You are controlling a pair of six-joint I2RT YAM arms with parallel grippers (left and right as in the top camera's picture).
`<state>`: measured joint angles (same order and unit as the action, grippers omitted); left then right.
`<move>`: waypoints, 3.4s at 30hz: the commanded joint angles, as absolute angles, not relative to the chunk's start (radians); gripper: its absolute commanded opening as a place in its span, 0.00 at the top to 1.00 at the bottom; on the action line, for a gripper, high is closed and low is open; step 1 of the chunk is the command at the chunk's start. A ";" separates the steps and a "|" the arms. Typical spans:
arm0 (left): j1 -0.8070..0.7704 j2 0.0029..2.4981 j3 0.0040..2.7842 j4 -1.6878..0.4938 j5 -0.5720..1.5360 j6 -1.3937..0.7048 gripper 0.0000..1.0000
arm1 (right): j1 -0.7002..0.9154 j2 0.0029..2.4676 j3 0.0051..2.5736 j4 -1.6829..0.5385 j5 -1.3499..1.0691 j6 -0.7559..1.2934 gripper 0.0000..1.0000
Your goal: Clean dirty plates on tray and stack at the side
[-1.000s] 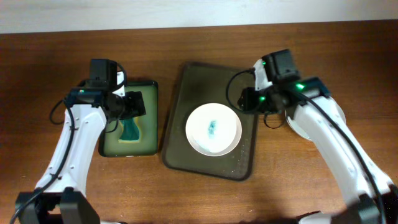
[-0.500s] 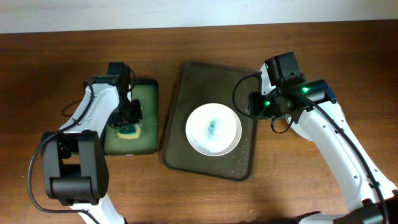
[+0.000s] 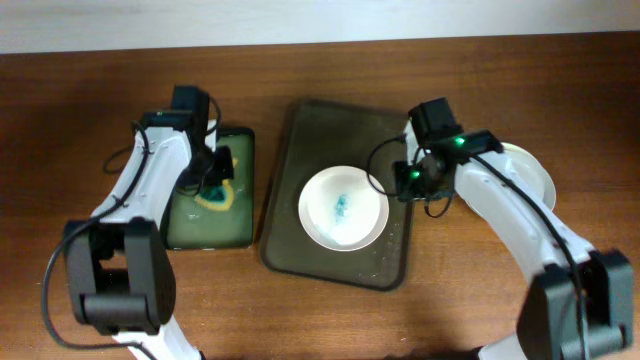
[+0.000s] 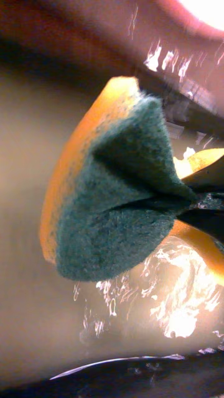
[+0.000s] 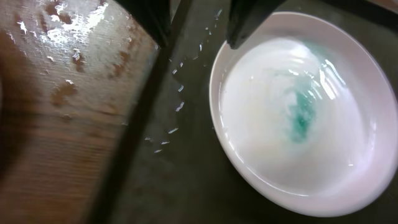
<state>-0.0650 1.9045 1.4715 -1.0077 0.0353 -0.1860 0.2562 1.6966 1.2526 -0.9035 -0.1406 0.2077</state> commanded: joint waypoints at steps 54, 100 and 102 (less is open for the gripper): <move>-0.569 2.285 1.736 -1.059 0.349 -0.373 1.00 | 0.262 2.006 1.249 -0.770 -0.232 0.218 0.96; -0.128 1.563 1.439 -1.024 -0.124 -0.433 0.01 | 0.772 1.485 1.277 -0.924 0.776 0.218 0.96; -0.128 1.563 1.439 -1.024 -0.124 -0.433 0.00 | 0.827 1.485 1.280 -0.915 0.888 0.218 0.96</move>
<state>-0.1276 1.5688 1.4235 -1.0248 -0.1303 -0.4168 0.8017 1.4933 1.2747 -0.9215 0.7452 0.2096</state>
